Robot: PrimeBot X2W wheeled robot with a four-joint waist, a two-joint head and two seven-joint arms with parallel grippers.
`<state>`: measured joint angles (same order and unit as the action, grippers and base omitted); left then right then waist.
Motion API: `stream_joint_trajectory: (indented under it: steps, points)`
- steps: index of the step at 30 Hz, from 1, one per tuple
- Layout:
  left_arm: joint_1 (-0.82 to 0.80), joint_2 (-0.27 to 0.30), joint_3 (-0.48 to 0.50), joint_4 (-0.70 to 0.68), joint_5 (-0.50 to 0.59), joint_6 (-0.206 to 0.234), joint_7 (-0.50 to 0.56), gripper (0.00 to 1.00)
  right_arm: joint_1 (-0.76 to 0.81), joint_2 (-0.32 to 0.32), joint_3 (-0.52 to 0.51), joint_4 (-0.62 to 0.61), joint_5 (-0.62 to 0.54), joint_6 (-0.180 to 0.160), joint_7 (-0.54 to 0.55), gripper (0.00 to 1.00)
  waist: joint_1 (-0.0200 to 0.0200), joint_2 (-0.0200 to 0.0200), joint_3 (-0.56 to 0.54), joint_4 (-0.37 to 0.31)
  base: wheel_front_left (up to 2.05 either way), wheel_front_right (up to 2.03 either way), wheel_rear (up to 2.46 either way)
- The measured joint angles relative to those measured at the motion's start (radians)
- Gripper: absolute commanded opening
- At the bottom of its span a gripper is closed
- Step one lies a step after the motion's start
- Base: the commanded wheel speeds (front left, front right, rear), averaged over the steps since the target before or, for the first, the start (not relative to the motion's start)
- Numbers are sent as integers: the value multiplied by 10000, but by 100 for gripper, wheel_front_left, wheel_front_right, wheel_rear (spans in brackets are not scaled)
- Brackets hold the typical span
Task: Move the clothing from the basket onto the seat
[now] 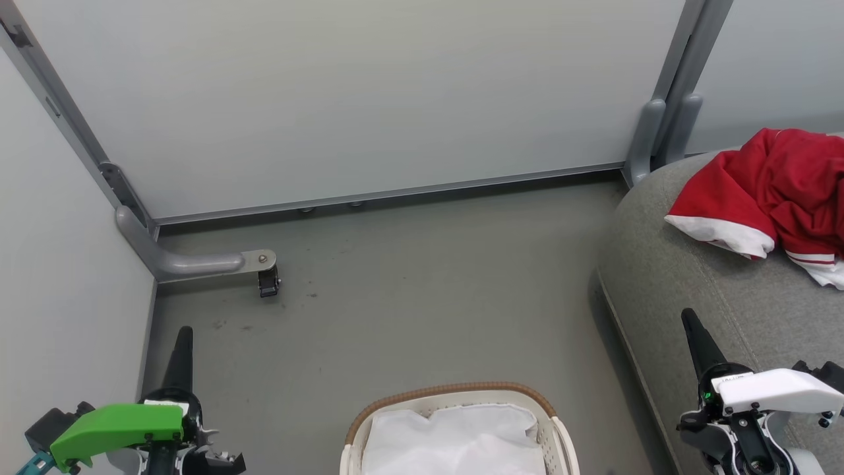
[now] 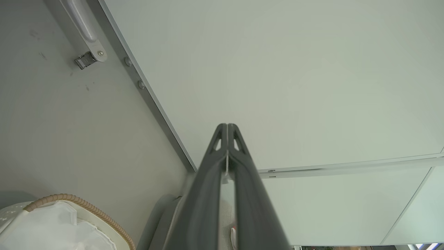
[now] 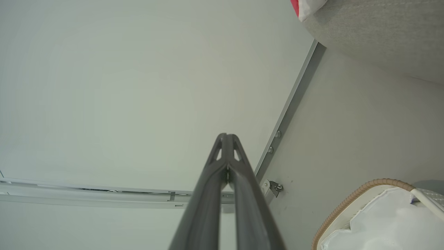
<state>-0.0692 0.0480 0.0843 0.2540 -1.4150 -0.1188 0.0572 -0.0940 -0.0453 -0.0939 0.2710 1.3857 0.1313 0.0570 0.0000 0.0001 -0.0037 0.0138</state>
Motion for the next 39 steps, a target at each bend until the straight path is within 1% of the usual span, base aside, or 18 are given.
stream_joint_trajectory:
  steps: [29,39]
  points:
    - [-301,2,278,-65,-1848,-88,558,0,-91,-15,-186,-234,2146,-4,533,0,0,0,65,-132,0,0,0]
    - [-346,2,297,-75,-1964,-100,570,0,-100,-17,-199,-249,2257,-4,583,0,0,0,68,-139,0,0,0]
